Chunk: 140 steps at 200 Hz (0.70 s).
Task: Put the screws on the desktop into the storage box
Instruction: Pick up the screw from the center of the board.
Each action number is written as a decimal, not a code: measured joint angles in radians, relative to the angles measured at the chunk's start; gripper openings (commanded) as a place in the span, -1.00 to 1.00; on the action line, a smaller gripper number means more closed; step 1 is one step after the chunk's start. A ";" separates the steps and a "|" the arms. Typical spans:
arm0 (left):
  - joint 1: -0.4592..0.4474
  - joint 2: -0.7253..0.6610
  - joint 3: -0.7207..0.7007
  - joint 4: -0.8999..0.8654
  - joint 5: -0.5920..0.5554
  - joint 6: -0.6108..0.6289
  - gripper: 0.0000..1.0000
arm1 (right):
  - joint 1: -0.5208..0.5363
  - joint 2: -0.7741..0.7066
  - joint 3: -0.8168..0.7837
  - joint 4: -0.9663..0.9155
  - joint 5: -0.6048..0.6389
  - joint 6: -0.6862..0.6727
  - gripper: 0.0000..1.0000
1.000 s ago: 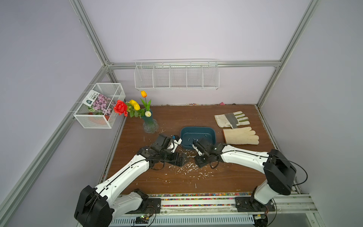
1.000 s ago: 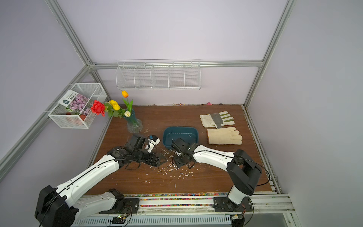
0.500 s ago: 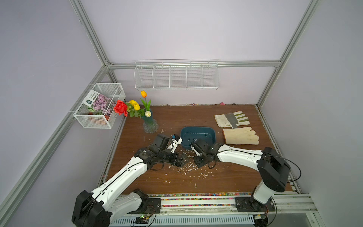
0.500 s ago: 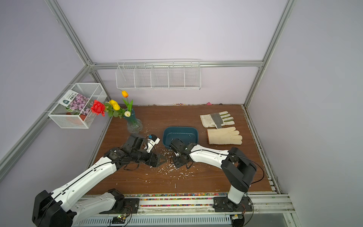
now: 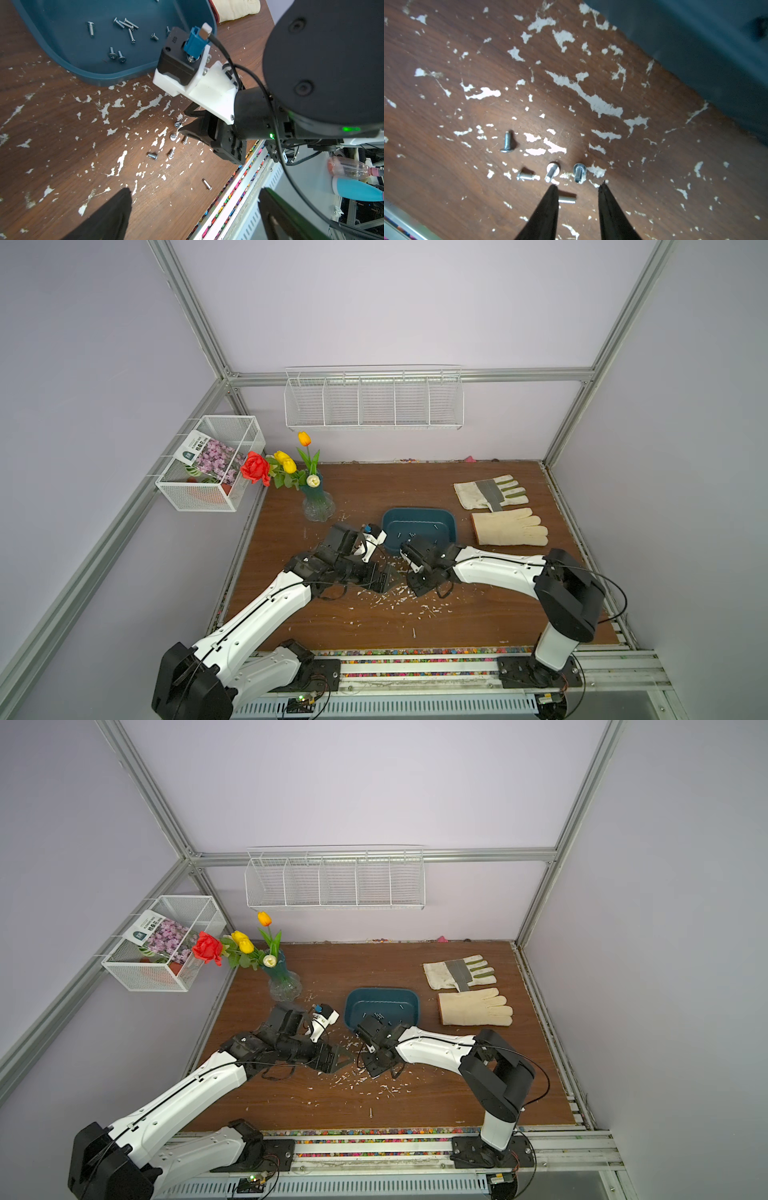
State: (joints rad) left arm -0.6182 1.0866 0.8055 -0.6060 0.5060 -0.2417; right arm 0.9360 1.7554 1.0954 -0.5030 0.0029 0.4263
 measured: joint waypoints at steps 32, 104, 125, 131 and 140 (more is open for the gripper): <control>0.000 0.006 0.000 0.004 0.008 -0.001 0.96 | 0.000 0.011 0.000 0.005 -0.003 0.001 -0.38; 0.000 0.034 0.000 0.006 0.021 -0.001 0.95 | 0.000 0.031 0.006 0.014 -0.013 0.000 -0.41; 0.000 0.034 0.000 0.006 0.023 0.000 0.94 | 0.000 0.036 0.016 0.015 -0.015 0.000 -0.42; 0.000 0.034 0.000 0.006 0.023 -0.001 0.94 | 0.000 0.041 0.021 0.015 -0.015 0.000 -0.43; 0.000 0.034 0.000 0.006 0.023 0.000 0.94 | 0.000 0.049 0.025 0.019 -0.015 0.000 -0.43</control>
State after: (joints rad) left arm -0.6182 1.1202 0.8051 -0.6003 0.5293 -0.2420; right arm 0.9363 1.8046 1.1206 -0.4839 -0.0124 0.4259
